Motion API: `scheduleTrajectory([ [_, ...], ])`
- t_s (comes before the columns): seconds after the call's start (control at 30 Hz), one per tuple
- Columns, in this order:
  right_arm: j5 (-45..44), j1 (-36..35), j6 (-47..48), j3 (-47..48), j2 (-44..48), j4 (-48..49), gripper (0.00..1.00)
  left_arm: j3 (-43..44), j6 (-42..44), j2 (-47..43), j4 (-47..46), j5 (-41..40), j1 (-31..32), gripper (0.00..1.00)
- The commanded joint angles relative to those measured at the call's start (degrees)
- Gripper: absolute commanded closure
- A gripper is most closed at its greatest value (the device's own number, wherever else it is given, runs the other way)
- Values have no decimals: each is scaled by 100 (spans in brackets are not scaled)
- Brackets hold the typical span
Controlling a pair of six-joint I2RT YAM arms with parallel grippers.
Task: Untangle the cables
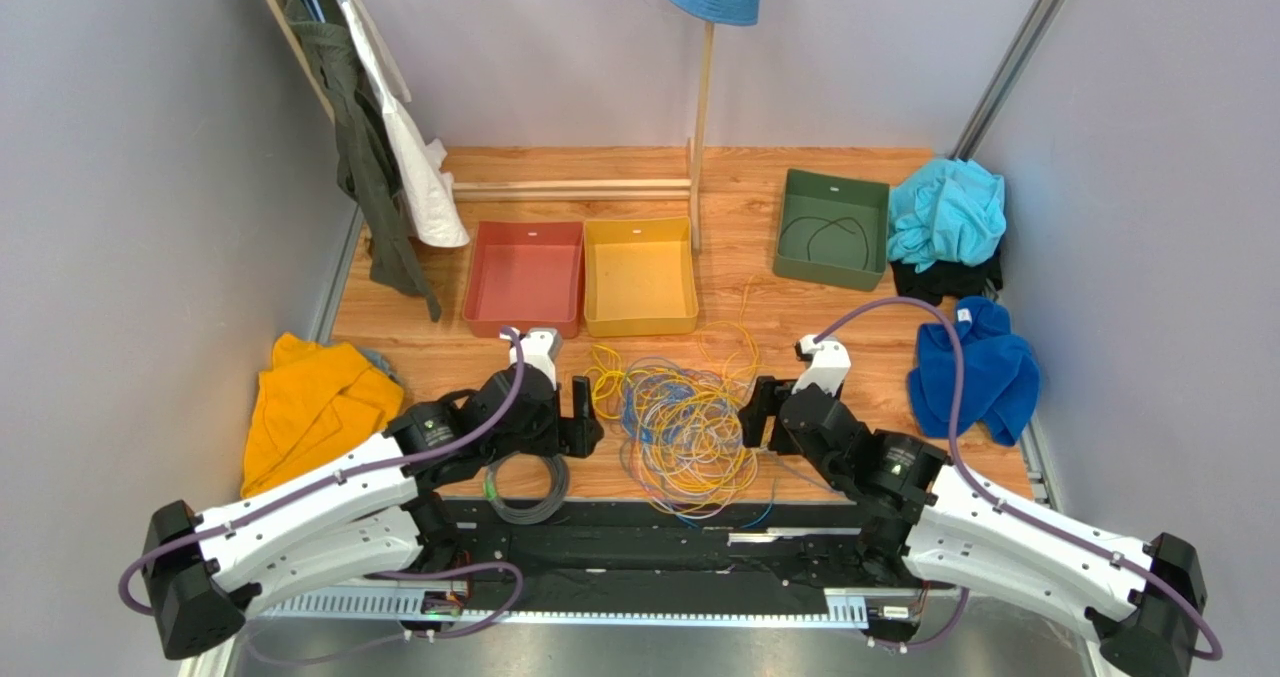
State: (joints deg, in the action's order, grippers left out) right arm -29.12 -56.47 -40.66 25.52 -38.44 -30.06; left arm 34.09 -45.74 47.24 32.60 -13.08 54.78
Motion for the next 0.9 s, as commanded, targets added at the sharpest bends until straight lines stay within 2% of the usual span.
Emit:
scheduleTrajectory([
  [0.0,-137,-22,155,-20,-339,404,28,-60,-6,-443,-351,130,41,6],
  [0.03,-137,-22,164,-12,-427,509,34,-121,29,-514,-438,244,41,6],
  [0.1,-120,-22,182,32,-770,589,36,-183,47,-795,-500,297,67,6],
  [0.3,-383,-22,173,199,-1481,748,50,-297,21,-1261,-334,218,67,7],
  [0.33,-427,-22,156,243,-1517,739,57,-289,21,-1279,-264,210,67,7],
  [0.4,-497,-14,164,296,-1544,739,66,-280,38,-1332,-210,218,67,8],
  [0.43,-524,-31,164,365,-1509,661,89,-288,38,-1340,-201,210,67,8],
  [0.47,-550,-22,173,436,-1474,590,100,-280,38,-1375,-193,210,59,8],
  [0.63,-752,-48,559,1182,-467,-147,100,-236,109,-1516,-192,148,67,8],
  [0.77,-560,-66,1218,2140,326,-254,100,-174,249,-1525,-438,262,76,8],
  [0.87,-410,-66,1429,3070,241,-561,100,-104,363,-1403,-746,359,120,7],
])
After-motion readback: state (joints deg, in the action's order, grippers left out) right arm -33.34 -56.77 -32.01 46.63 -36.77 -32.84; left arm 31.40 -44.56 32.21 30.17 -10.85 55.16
